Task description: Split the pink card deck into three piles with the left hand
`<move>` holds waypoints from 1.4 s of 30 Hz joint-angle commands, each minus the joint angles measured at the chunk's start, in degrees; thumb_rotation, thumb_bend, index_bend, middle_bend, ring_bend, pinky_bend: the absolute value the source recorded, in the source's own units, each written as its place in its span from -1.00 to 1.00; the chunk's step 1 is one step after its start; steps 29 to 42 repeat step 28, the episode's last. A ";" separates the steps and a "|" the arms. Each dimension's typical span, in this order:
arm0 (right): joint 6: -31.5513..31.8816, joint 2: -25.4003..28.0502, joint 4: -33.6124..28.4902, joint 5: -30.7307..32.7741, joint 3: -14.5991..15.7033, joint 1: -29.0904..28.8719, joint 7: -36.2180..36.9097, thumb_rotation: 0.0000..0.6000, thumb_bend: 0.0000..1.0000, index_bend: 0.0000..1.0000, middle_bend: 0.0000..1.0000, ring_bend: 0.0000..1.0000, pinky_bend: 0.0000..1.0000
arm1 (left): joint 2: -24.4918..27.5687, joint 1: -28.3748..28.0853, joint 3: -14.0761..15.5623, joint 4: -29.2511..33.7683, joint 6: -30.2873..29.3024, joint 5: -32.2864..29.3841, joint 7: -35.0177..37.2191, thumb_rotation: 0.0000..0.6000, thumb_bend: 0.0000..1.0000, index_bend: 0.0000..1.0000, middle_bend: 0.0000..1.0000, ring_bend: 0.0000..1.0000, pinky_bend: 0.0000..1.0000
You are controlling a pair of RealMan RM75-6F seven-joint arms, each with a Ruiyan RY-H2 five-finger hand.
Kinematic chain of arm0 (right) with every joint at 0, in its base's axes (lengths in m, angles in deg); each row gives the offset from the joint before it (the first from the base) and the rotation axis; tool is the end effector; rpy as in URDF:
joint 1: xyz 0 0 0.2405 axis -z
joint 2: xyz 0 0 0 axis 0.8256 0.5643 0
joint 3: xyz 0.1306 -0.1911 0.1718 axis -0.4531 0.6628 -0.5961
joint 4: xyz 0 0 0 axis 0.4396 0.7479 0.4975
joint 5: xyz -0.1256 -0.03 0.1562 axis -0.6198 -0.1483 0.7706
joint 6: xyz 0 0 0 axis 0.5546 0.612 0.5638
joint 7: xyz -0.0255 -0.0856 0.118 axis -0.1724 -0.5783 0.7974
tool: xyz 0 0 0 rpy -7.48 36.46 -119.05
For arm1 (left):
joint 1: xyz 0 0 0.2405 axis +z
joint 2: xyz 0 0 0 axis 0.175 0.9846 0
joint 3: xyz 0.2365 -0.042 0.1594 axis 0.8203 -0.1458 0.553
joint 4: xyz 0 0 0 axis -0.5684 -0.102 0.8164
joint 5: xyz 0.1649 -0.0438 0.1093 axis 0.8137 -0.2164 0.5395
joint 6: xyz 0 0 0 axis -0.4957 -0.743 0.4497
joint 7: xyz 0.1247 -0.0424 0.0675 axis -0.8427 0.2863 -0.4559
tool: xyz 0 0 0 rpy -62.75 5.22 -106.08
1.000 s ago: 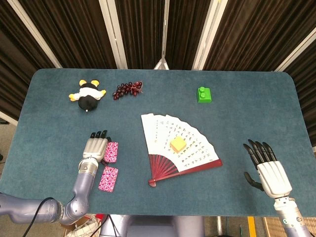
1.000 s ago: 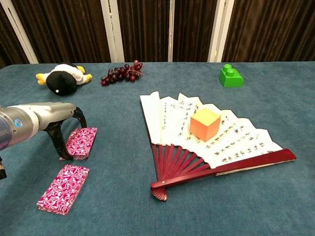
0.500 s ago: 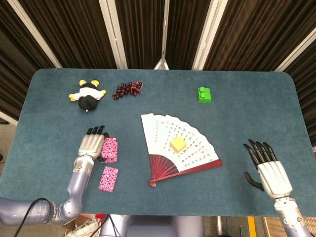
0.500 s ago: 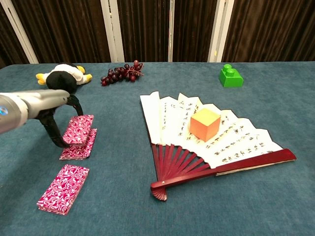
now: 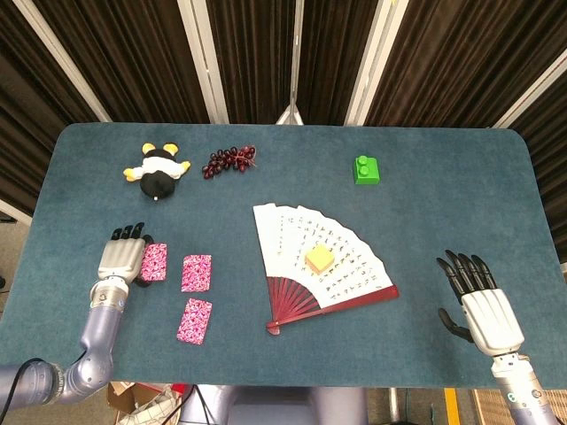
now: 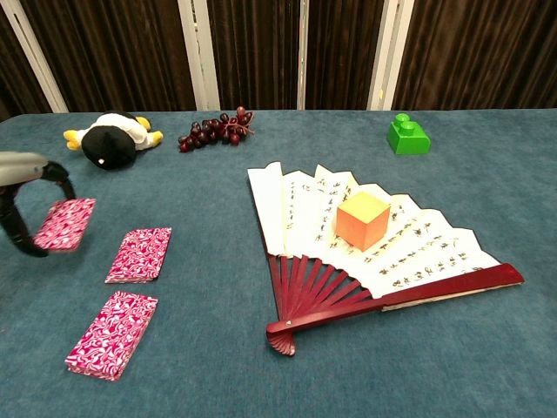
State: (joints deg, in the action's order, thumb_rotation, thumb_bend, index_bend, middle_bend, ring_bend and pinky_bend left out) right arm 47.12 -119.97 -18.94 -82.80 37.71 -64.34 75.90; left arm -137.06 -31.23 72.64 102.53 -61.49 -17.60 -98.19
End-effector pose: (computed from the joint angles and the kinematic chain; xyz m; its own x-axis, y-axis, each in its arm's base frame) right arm -0.3059 -0.1973 0.1473 0.4187 -0.0398 0.9072 -0.8916 -0.2078 0.4024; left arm -0.2509 0.3370 0.0388 0.5119 0.4489 0.7324 0.7948 0.0759 -0.6021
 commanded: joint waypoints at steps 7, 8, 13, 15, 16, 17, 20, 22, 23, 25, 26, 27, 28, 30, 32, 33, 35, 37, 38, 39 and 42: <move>0.06 -0.07 -0.02 -0.14 0.01 -0.01 -0.23 1.00 -0.26 -1.00 -1.00 -1.00 -0.93 | 0.53 2.14 2.30 -1.12 2.13 1.12 2.50 1.00 -0.72 -0.79 -1.00 -1.00 -1.00; 0.09 -0.09 -0.01 -0.13 -0.01 -0.01 -0.20 1.00 -0.26 -1.00 -1.00 -1.00 -0.93 | 0.74 2.21 2.54 -0.89 2.17 1.04 2.31 1.00 -0.81 -0.92 -1.00 -1.00 -1.00; 0.14 -0.07 0.20 -0.03 -0.09 0.00 0.14 1.00 -0.26 -1.00 -1.00 -1.00 -0.93 | 3.16 3.55 3.31 1.82 1.04 2.38 3.47 1.00 -0.88 -1.00 -1.00 -1.00 -1.00; 0.16 -0.03 0.23 0.00 -0.11 0.00 0.22 1.00 -0.26 -1.00 -1.00 -1.00 -0.93 | 4.59 4.28 3.78 2.98 0.50 3.61 4.18 1.00 -0.88 -1.00 -1.00 -1.00 -1.00; 0.16 -0.02 0.24 -0.04 -0.09 0.01 0.19 1.00 -0.26 -1.00 -1.00 -1.00 -0.93 | 5.57 4.84 3.96 3.80 0.15 4.47 4.97 1.00 -0.88 -1.00 -1.00 -1.00 -1.00; 0.20 -0.02 0.24 -0.11 -0.07 0.01 0.08 1.00 -0.26 -1.00 -1.00 -1.00 -0.93 | 6.67 5.60 4.02 4.88 -0.32 5.59 6.26 1.00 -0.88 -1.00 -1.00 -1.00 -1.00; 0.27 -0.09 0.22 -0.28 -0.01 0.04 -0.27 1.00 -0.26 -1.00 -1.00 -1.00 -0.93 | 9.82 8.42 4.69 8.29 -2.19 10.84 10.90 1.00 -0.88 -1.00 -1.00 -1.00 -1.00; 0.23 -0.14 0.23 -0.28 0.00 0.04 -0.50 1.00 -0.26 -1.00 -1.00 -1.00 -0.93 | 12.06 11.12 6.39 10.31 -5.01 17.29 13.90 1.00 -0.88 -1.00 -1.00 -1.00 -1.00; 0.20 -0.19 0.24 -0.22 -0.02 0.03 -0.63 1.00 -0.26 -1.00 -1.00 -1.00 -0.93 | 13.27 12.87 7.99 11.04 -7.04 21.96 15.28 1.00 -0.88 -1.00 -1.00 -1.00 -1.00; 0.17 -0.23 0.26 -0.06 -0.06 0.07 -0.89 1.00 -0.26 -1.00 -1.00 -1.00 -0.93 | 15.16 16.66 11.60 11.10 -12.06 31.97 17.64 1.00 -0.88 -1.00 -1.00 -1.00 -1.00; 0.19 -0.24 0.26 0.00 -0.08 0.10 -0.99 1.00 -0.26 -1.00 -1.00 -1.00 -0.93 | 15.76 18.01 12.96 10.69 -13.96 35.33 18.17 1.00 -0.88 -1.00 -1.00 -1.00 -1.00; 0.26 -0.25 0.22 0.06 -0.12 0.13 -1.10 1.00 -0.26 -1.00 -1.00 -1.00 -0.93 | 16.33 19.96 14.61 9.80 -16.70 39.79 19.26 1.00 -0.88 -1.00 -1.00 -1.00 -1.00; 0.36 -0.22 0.19 0.06 -0.14 0.18 -1.17 1.00 -0.26 -1.00 -1.00 -1.00 -0.93 | 16.51 21.24 15.55 9.02 -18.44 42.49 20.20 1.00 -0.88 -1.00 -1.00 -1.00 -1.00; 0.36 -0.22 0.19 0.06 -0.14 0.18 -1.17 1.00 -0.26 -1.00 -1.00 -1.00 -0.93 | 16.51 21.24 15.55 9.02 -18.44 42.49 20.20 1.00 -0.88 -1.00 -1.00 -1.00 -1.00; 0.36 -0.22 0.19 0.06 -0.14 0.18 -1.17 1.00 -0.26 -1.00 -1.00 -1.00 -0.93 | 16.51 21.24 15.55 9.02 -18.44 42.49 20.20 1.00 -0.88 -1.00 -1.00 -1.00 -1.00; 0.36 -0.22 0.19 0.06 -0.14 0.18 -1.17 1.00 -0.26 -1.00 -1.00 -1.00 -0.93 | 16.51 21.24 15.55 9.02 -18.44 42.49 20.20 1.00 -0.88 -1.00 -1.00 -1.00 -1.00; 0.36 -0.22 0.19 0.06 -0.14 0.18 -1.17 1.00 -0.26 -1.00 -1.00 -1.00 -0.93 | 16.51 21.24 15.55 9.02 -18.44 42.49 20.20 1.00 -0.88 -1.00 -1.00 -1.00 -1.00; 0.36 -0.22 0.19 0.06 -0.14 0.18 -1.17 1.00 -0.26 -1.00 -1.00 -1.00 -0.93 | 16.51 21.24 15.55 9.02 -18.44 42.49 20.20 1.00 -0.88 -1.00 -1.00 -1.00 -1.00; 0.36 -0.22 0.19 0.06 -0.14 0.18 -1.17 1.00 -0.26 -1.00 -1.00 -1.00 -0.93 | 16.51 21.24 15.55 9.02 -18.44 42.49 20.20 1.00 -0.88 -1.00 -1.00 -1.00 -1.00; 0.36 -0.22 0.19 0.06 -0.14 0.18 -1.17 1.00 -0.26 -1.00 -1.00 -1.00 -0.93 | 16.51 21.24 15.55 9.02 -18.44 42.49 20.20 1.00 -0.88 -1.00 -1.00 -1.00 -1.00; 0.36 -0.22 0.19 0.06 -0.14 0.18 -1.17 1.00 -0.26 -1.00 -1.00 -1.00 -0.93 | 16.51 21.24 15.55 9.02 -18.44 42.49 20.20 1.00 -0.88 -1.00 -1.00 -1.00 -1.00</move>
